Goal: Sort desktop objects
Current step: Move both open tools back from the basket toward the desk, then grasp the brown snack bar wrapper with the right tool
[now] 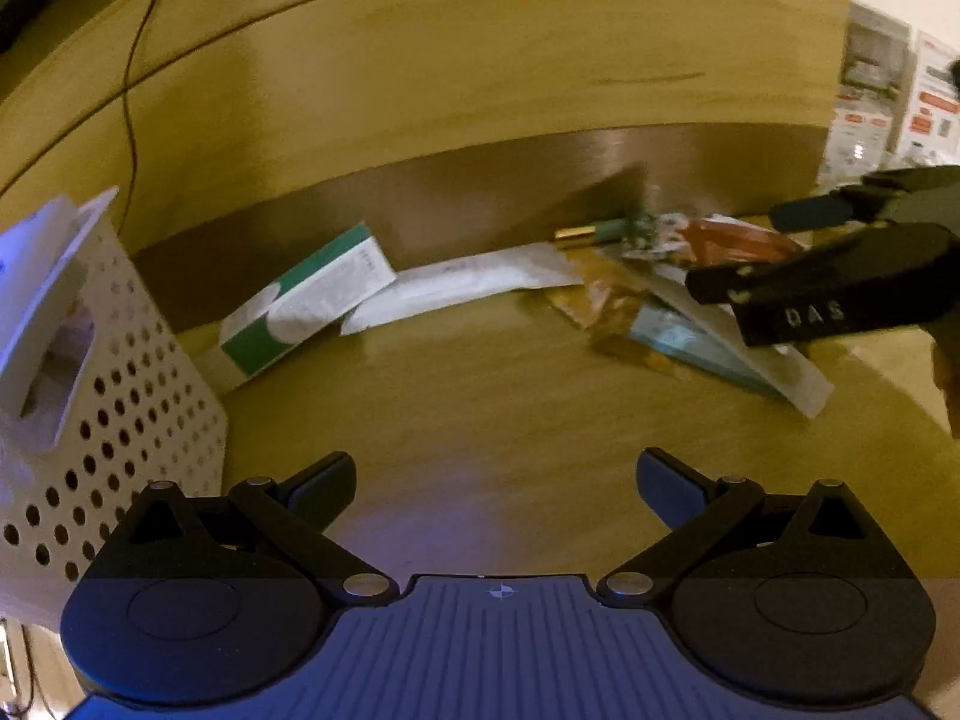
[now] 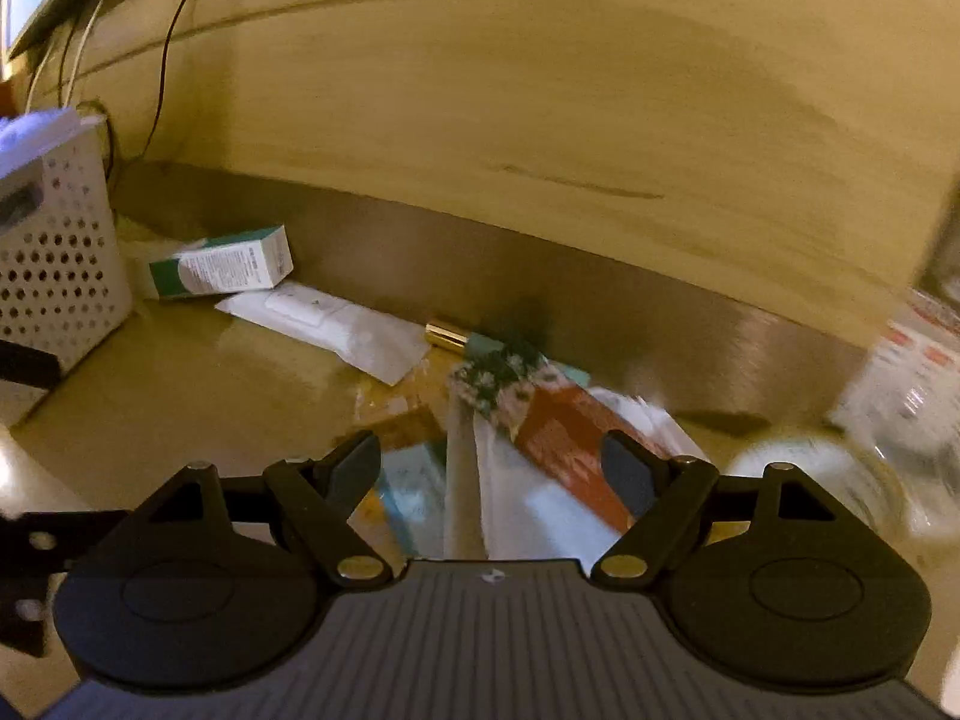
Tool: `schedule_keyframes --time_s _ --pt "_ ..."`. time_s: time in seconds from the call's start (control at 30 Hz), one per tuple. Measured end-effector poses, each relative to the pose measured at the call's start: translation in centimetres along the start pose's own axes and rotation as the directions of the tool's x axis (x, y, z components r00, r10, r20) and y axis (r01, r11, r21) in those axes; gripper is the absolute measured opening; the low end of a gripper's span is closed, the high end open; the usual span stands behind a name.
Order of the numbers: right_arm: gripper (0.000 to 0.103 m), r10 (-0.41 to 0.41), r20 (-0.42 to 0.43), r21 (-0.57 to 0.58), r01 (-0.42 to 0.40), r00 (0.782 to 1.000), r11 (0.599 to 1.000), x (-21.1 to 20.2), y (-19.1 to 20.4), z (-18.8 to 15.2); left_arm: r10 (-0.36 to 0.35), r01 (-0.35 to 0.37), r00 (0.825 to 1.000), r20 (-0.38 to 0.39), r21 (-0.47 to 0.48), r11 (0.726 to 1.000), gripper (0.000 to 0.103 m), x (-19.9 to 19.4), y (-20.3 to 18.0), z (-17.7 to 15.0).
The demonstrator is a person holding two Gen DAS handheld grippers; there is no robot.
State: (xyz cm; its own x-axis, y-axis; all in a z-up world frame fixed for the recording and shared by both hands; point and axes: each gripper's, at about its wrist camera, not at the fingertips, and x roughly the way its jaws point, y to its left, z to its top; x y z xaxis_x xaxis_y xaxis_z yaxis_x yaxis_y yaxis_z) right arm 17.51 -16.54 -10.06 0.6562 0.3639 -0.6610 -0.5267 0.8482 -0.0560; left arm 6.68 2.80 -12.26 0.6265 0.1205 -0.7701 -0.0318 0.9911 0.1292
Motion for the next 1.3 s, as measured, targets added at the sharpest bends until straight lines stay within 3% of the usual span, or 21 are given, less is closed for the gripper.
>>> schedule_keyframes --time_s 0.17,0.43,0.5,0.7,0.83,0.93,1.07,1.13,1.2,1.3 --pt "0.084 0.029 -0.038 -0.081 -0.032 0.999 0.996 3.3 -1.7 1.0 0.014 -0.015 1.000 -0.020 -0.040 0.999 0.103 1.1 0.7 0.0" --pt "0.088 0.112 -0.139 0.039 -0.108 0.984 0.993 6.5 -4.7 1.3 0.014 -0.018 0.999 -0.051 -0.071 0.997 0.103 2.9 0.9 -0.1" --pt "0.094 0.128 -0.143 0.025 -0.126 0.981 0.992 6.4 -4.4 0.9 0.015 -0.018 0.998 -0.055 -0.070 0.997 0.103 3.1 0.9 -0.2" --pt "0.094 0.199 -0.135 0.068 -0.191 0.971 0.979 4.5 -2.0 -0.7 0.026 -0.030 0.999 -0.045 -0.093 0.995 0.103 3.3 0.9 0.1" --pt "0.094 0.235 -0.102 0.166 -0.217 0.967 0.962 2.2 0.1 -2.2 0.024 -0.028 0.999 -0.045 -0.098 0.995 0.103 3.3 1.3 0.0" --pt "0.094 0.213 -0.082 0.215 -0.191 0.974 0.958 0.5 2.0 -3.5 0.026 -0.032 0.998 -0.057 -0.109 0.993 0.103 3.3 1.6 -0.5" --pt "0.090 0.142 -0.086 0.158 -0.127 0.986 0.979 -1.2 3.9 -4.9 0.025 -0.033 0.997 -0.071 -0.112 0.993 0.103 3.1 2.0 -1.2" --pt "0.082 0.114 -0.084 0.119 -0.103 0.990 0.988 -1.5 4.2 -5.2 0.024 -0.032 0.997 -0.070 -0.112 0.993 0.103 2.8 2.2 -1.4" --pt "0.057 0.106 -0.072 0.138 -0.095 0.992 0.986 -1.9 3.4 -5.3 0.026 -0.034 0.997 -0.070 -0.109 0.993 0.103 2.5 2.2 -1.6" --pt "0.053 0.099 -0.088 0.107 -0.089 0.991 0.990 -1.8 3.4 -5.2 0.016 -0.024 0.998 -0.067 -0.113 0.993 0.103 2.3 2.1 -1.6"
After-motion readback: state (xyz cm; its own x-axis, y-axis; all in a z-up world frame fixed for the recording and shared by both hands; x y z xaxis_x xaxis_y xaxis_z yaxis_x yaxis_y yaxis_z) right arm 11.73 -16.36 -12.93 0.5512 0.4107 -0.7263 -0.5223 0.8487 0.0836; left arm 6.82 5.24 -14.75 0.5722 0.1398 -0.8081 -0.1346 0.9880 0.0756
